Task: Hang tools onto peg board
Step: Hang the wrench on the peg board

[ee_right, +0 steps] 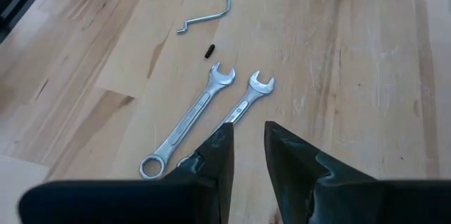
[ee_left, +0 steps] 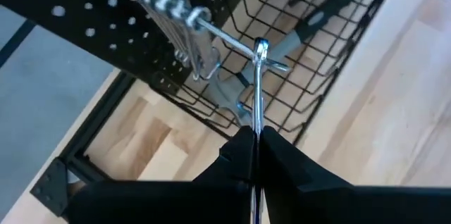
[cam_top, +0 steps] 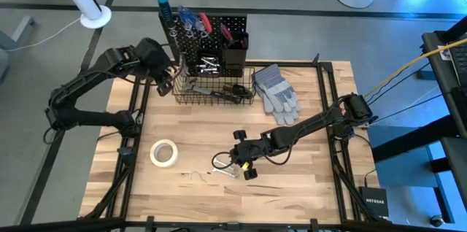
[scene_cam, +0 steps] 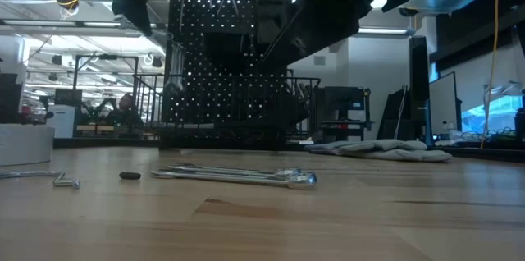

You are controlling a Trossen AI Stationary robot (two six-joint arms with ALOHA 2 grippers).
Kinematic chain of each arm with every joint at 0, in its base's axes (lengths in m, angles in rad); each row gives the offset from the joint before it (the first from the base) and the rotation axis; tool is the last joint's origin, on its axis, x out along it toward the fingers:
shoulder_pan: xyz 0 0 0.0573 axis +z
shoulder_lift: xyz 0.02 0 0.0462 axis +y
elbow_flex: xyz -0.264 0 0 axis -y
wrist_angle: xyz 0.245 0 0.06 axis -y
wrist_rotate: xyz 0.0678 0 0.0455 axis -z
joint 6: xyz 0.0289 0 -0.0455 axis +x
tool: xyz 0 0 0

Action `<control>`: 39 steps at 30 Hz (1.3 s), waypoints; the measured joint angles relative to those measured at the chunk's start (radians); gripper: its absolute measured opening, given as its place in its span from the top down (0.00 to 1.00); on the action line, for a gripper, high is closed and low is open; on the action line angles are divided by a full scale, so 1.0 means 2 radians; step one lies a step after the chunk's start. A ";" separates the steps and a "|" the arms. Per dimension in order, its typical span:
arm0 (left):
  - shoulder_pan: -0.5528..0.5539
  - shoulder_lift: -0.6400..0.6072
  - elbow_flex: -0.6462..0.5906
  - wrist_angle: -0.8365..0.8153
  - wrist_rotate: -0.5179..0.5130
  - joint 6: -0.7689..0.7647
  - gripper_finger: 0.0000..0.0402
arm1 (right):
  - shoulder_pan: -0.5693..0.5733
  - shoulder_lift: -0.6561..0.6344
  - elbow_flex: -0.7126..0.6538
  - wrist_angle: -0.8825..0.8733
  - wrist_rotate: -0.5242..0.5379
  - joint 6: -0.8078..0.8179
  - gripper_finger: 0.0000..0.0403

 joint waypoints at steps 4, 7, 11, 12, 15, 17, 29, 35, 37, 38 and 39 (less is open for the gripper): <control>0.007 0.000 -0.001 0.019 0.000 -0.014 0.98 | 0.000 0.000 0.000 0.000 0.003 0.000 0.79; 0.007 0.000 -0.016 0.051 0.000 -0.029 0.97 | 0.000 0.000 0.000 0.000 0.005 0.000 0.79; 0.007 0.000 -0.054 0.101 -0.001 -0.034 0.98 | 0.000 0.000 0.000 -0.001 0.005 0.000 0.79; 0.007 0.000 -0.062 0.113 -0.001 -0.034 0.98 | 0.000 0.000 0.000 -0.001 0.005 0.000 0.79; 0.007 -0.001 -0.082 0.146 -0.001 -0.036 0.96 | 0.000 0.000 0.000 -0.001 0.005 0.000 0.79; 0.007 0.000 -0.095 0.173 -0.001 -0.039 0.96 | 0.000 0.000 0.000 -0.001 0.005 0.000 0.79; 0.007 0.000 -0.151 0.232 0.000 -0.055 0.93 | 0.000 0.000 0.000 -0.001 0.005 0.000 0.79; 0.005 0.000 -0.151 0.217 0.000 -0.056 0.81 | 0.000 0.000 0.000 -0.001 0.005 0.000 0.79; 0.005 0.000 -0.146 0.201 0.000 -0.047 0.76 | 0.000 0.000 0.000 -0.001 0.005 0.000 0.79; 0.005 0.000 -0.140 0.190 0.000 -0.045 0.74 | 0.000 0.000 0.000 -0.001 0.005 0.000 0.79; 0.005 0.000 -0.133 0.177 0.000 -0.044 0.72 | 0.000 0.000 0.000 -0.001 0.005 0.000 0.79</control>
